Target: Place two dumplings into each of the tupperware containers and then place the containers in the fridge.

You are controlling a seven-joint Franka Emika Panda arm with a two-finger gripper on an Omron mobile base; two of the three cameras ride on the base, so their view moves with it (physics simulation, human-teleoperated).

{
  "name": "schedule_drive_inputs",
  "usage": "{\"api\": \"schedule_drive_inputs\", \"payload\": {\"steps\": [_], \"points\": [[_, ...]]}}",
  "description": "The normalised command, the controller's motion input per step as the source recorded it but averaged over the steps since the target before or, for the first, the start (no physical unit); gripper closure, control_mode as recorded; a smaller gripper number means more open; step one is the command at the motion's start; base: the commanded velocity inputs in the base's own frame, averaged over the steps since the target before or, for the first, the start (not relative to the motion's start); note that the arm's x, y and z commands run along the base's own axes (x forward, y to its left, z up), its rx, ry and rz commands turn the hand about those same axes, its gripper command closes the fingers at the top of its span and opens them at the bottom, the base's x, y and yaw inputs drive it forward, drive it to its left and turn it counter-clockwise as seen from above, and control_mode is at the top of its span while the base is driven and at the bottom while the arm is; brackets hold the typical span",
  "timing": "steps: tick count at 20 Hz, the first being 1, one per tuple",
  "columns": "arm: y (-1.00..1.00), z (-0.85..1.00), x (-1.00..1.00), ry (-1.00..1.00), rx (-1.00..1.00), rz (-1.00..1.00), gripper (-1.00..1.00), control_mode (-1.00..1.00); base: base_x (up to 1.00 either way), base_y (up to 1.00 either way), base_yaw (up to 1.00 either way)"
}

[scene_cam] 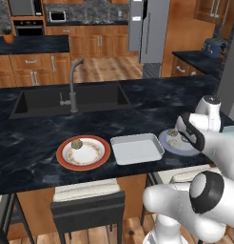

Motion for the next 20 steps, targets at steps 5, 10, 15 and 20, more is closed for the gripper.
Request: {"api": "schedule_drive_inputs", "payload": {"steps": [5,10,15,20], "points": [[-0.54,-0.23,0.69,0.03,0.00,-0.01,-1.00,-1.00,0.00,0.00,0.00],[-0.41,-0.31,0.46,0.00,0.00,-0.03,-1.00,-1.00,0.00,0.00,0.00],[-0.15,-0.39,0.24,0.00,0.00,-0.02,-1.00,-1.00,0.00,0.00,0.00],[-0.01,-0.33,0.17,0.00,0.00,0.00,-1.00,-1.00,0.00,0.00,0.00]]}}
